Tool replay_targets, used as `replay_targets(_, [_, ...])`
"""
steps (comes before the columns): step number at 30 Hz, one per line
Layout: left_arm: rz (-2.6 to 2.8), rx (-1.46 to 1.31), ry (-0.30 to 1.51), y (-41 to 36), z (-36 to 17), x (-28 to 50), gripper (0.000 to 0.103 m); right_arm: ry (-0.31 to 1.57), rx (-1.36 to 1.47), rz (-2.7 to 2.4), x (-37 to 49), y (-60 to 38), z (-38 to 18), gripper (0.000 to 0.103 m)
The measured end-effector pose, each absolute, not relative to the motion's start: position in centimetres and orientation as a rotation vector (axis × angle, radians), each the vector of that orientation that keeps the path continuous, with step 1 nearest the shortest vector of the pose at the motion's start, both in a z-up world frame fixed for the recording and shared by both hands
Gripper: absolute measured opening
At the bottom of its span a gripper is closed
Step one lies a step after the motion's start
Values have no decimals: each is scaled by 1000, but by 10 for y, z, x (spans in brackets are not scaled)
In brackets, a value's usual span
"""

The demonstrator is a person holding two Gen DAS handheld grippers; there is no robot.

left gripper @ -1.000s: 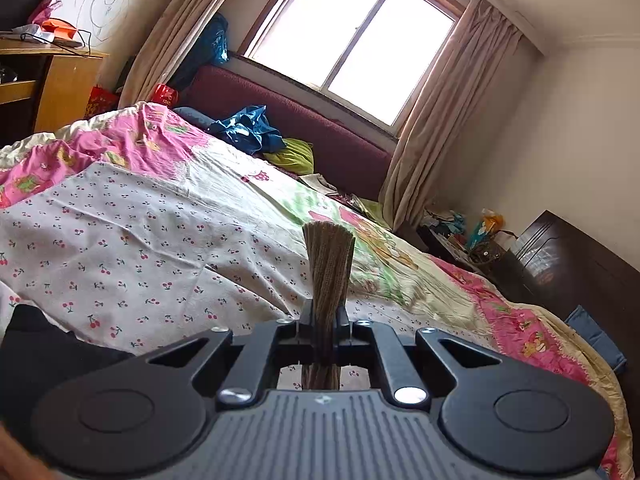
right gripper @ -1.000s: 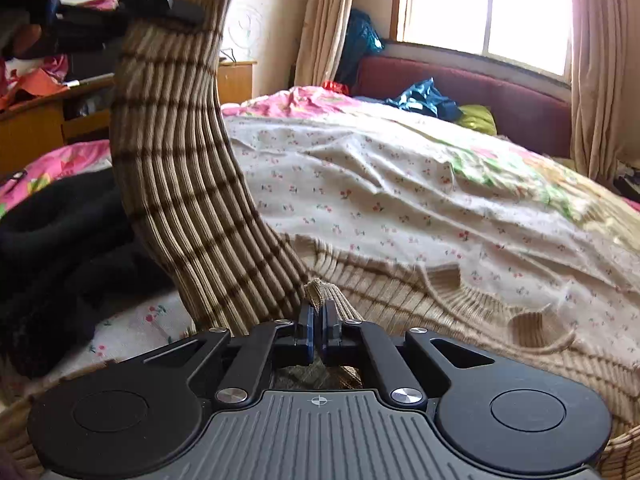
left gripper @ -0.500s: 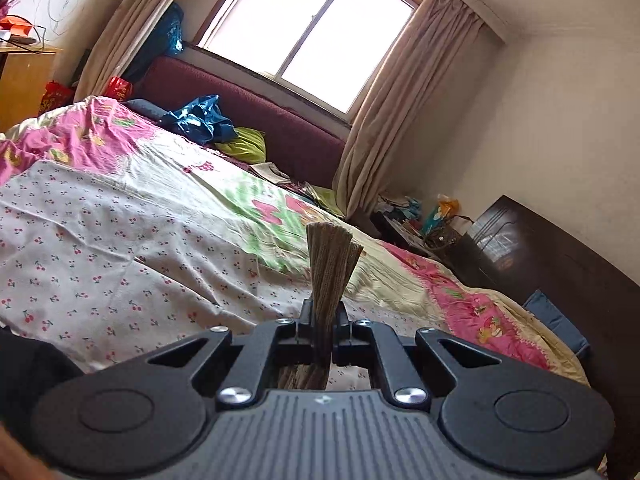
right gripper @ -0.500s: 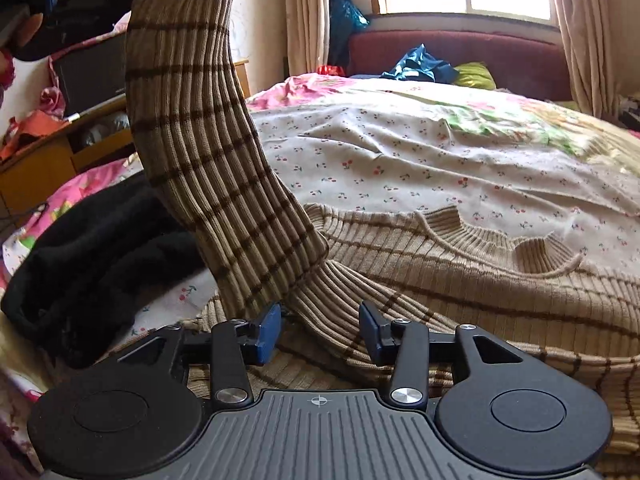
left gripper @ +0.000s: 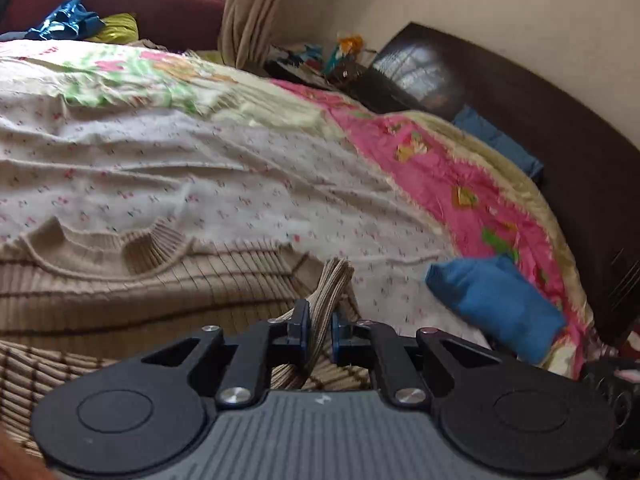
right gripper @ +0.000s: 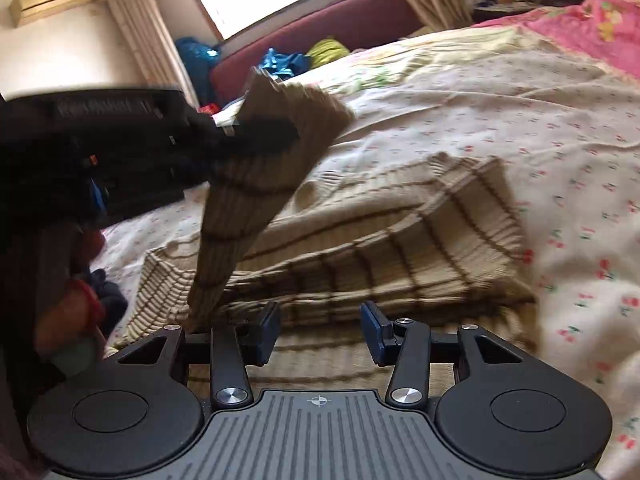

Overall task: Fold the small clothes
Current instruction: 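Lay the held sleeve across the sweater body and open the left gripper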

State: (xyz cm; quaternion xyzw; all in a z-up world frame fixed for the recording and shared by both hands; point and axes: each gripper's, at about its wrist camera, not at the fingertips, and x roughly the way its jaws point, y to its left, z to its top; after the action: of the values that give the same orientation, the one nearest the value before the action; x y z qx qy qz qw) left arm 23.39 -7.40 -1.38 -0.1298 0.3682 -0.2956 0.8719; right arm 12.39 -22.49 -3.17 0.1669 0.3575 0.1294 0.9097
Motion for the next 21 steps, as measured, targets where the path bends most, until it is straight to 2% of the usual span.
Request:
replay_targets(4, [-636,-249,855,-85,-32,224,30,723,382,214,111,-257,-34,45])
replay_targets(8, [-603,-204,799,-65,-11,203,49,708,461,233,112,-271,-34,45])
replay_targets(10, [-563,-184,766,-49,0,197,53,706,489,260,117,-270,-33,46])
replay_targets(18, [-395,-195,737,14,-2,196,56,841,595,242,152,-252,-56,47])
replay_targets(21, [-363,-172,733,26,-8,194,56,801,620,223,151,-254,-53,37])
